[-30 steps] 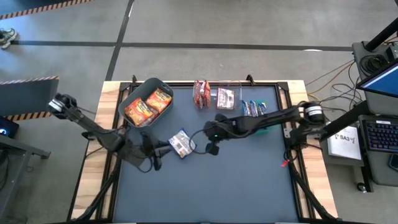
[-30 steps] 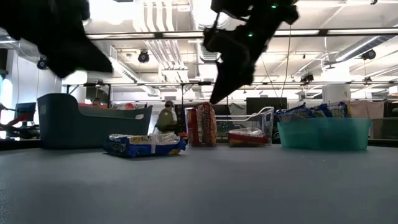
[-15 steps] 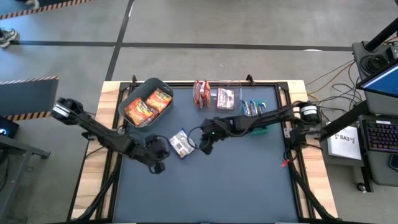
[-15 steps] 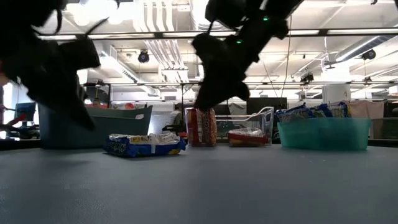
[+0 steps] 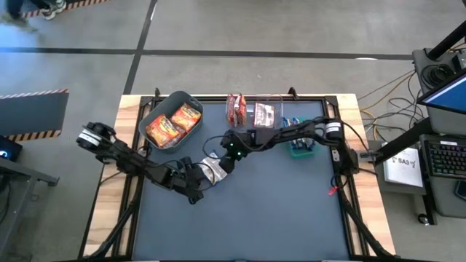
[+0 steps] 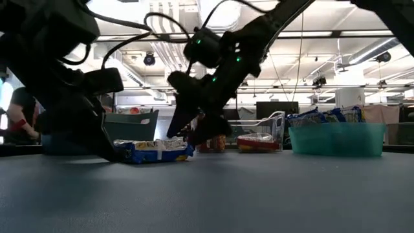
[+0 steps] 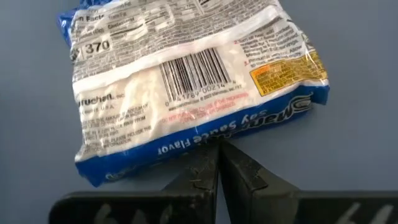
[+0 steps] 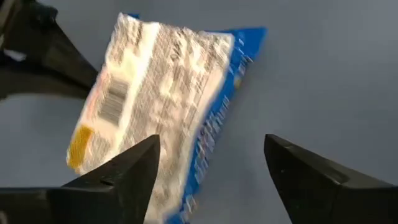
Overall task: Sort Maruchan noodles
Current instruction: Put the blue noodle pack into the transparent bin
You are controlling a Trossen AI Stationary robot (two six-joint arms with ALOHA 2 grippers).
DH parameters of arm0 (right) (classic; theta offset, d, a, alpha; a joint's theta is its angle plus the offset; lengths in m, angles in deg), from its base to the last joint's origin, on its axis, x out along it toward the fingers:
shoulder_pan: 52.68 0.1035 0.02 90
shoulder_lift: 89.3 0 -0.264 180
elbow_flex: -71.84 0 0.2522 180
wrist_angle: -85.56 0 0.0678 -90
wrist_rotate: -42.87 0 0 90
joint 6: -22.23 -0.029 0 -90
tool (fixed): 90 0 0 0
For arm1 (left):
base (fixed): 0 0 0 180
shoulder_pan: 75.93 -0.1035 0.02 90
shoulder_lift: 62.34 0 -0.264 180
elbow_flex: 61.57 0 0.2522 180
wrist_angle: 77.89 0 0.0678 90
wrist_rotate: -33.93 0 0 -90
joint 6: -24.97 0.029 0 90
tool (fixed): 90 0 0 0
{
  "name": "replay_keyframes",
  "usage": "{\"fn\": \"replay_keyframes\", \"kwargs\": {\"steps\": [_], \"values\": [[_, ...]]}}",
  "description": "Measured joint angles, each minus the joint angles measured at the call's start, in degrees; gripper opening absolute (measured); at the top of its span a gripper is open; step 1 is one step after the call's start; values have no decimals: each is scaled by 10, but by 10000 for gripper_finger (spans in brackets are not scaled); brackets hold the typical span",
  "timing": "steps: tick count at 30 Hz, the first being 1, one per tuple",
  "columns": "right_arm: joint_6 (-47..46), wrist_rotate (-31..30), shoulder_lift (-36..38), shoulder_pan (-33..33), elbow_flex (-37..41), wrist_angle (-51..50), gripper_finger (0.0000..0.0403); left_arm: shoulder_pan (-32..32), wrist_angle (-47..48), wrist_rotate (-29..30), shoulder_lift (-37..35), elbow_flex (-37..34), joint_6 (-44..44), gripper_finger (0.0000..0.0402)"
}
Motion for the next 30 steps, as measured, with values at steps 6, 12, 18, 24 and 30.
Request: {"fn": "replay_keyframes", "kwargs": {"steps": [6, 12, 18, 24, 30], "values": [[0, 57, -46, -3, -32, 23, 299, -9, -12, 5, 39, 13, 5, 0], [-7, 129, -64, -5, -42, 66, 310, -10, -18, 8, 41, 11, 1, 0], [-4, 159, -46, 1, -40, 83, 286, -11, -17, 6, 23, 10, 2, 0], [-3, 159, -42, 5, -40, 86, 211, -11, -19, 9, 22, 9, -2, 0], [-5, 160, -41, 7, -40, 86, 141, -11, -27, 15, 22, 9, -2, 0]]}}
